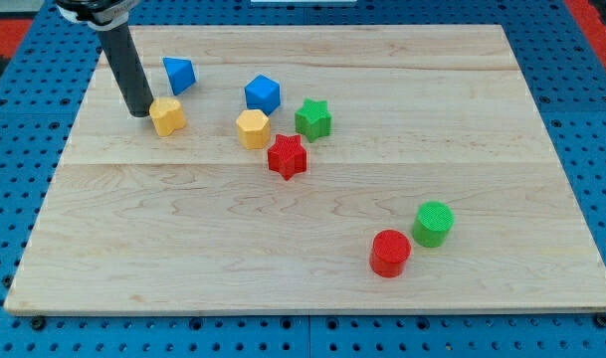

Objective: Place the red circle right to the red star

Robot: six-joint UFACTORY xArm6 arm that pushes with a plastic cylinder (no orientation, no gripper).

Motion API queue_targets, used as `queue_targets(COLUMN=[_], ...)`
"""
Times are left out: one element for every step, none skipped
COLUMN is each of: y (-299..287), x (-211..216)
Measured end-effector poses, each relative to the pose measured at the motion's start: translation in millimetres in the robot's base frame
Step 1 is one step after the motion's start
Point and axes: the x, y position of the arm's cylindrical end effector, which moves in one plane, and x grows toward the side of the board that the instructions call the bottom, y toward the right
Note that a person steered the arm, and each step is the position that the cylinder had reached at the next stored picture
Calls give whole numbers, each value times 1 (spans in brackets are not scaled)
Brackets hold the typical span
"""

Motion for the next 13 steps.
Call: queue_targets(y=[-19, 21, 102, 214, 326, 299, 205, 238, 247, 267, 320, 353, 237], x=[14, 122, 203, 249, 261, 232, 197, 186, 176, 134, 126, 98, 117])
